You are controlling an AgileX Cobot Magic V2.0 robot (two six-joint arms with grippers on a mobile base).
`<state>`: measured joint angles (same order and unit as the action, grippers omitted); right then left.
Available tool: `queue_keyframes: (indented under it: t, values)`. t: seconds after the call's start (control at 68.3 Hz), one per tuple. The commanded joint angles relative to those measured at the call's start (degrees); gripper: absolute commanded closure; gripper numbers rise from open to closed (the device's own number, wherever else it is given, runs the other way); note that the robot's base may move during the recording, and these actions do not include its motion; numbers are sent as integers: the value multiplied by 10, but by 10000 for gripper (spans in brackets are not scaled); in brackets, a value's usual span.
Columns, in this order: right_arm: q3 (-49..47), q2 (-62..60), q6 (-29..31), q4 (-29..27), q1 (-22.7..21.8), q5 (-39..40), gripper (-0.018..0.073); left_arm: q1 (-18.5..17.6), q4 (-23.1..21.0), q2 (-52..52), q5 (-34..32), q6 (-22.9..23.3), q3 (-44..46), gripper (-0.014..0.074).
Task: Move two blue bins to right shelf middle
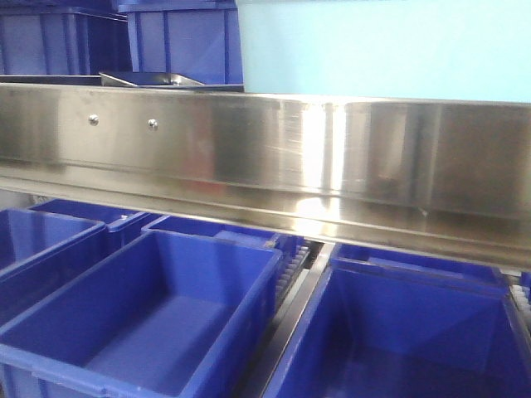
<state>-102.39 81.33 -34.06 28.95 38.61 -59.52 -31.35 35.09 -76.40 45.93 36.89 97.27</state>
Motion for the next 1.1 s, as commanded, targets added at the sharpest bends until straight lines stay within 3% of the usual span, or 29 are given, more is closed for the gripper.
queue_keyframes:
  t: [0.0,1.083]
  values:
    - [-4,3,5,-5,4,26,721,-10,-23,12,-83,9,6,707]
    - [-4,3,5,-5,4,26,721,-10,-23,12,-83,9,6,707]
